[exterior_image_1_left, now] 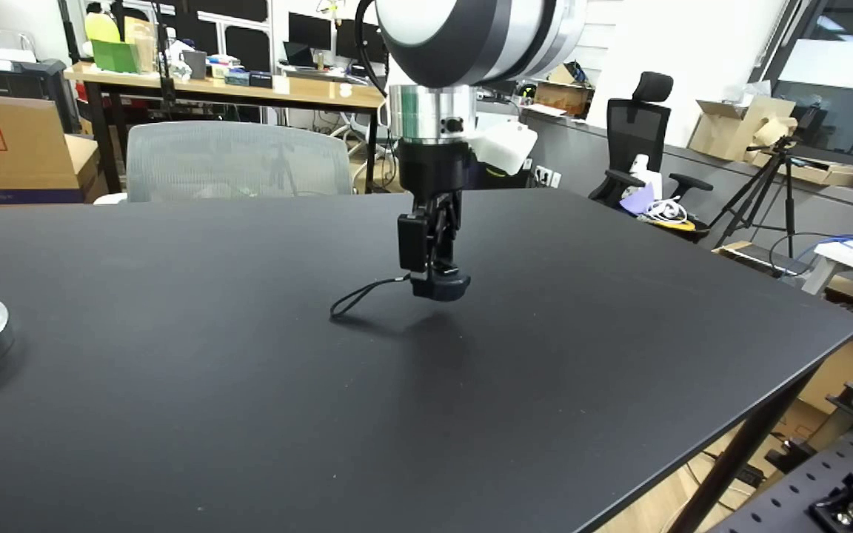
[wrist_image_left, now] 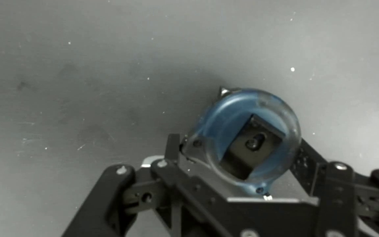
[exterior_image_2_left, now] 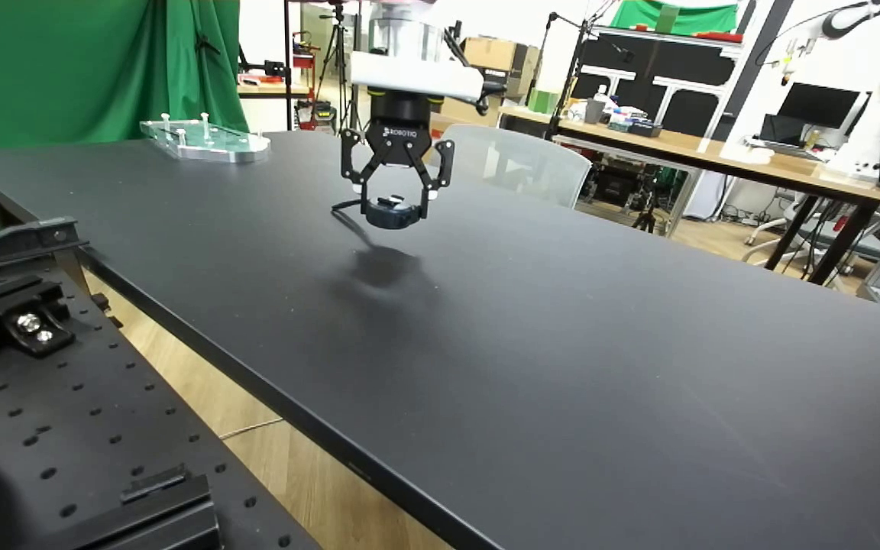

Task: Place the measuring tape in the center of the table

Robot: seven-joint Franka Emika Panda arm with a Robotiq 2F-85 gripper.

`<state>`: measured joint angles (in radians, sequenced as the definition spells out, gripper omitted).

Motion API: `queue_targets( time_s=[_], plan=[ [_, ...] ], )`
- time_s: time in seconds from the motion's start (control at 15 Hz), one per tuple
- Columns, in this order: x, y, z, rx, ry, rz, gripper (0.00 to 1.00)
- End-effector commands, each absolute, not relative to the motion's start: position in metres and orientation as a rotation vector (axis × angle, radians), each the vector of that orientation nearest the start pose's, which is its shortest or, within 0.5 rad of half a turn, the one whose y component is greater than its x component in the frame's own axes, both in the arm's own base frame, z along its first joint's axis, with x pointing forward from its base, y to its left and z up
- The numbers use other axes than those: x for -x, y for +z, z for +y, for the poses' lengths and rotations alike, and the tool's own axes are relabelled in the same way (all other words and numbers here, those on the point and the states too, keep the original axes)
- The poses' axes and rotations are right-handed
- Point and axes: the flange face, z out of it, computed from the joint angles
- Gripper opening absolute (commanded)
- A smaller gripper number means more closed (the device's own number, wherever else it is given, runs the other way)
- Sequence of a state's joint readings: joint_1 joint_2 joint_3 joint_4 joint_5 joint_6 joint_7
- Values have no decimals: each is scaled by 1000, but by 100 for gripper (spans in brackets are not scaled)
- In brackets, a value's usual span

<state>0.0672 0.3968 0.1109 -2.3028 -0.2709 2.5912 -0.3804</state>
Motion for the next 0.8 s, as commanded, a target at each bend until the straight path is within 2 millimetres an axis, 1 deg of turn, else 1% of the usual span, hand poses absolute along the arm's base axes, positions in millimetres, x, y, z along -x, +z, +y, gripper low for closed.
queue_targets(
  time_s=[0.0, 0.2, 0.53, 0.6, 0.67, 0.73],
  plan=[
    [-507, 163, 102, 2980, 194, -1235, 57],
    [-507, 157, 103, 2979, 201, -1238, 57],
    [-507, 154, 103, 2981, 199, -1238, 57],
    [-507, 153, 103, 2981, 200, -1237, 62],
    [-507, 153, 103, 2981, 203, -1236, 95],
    [-507, 153, 102, 2981, 204, -1237, 96]
  ],
)
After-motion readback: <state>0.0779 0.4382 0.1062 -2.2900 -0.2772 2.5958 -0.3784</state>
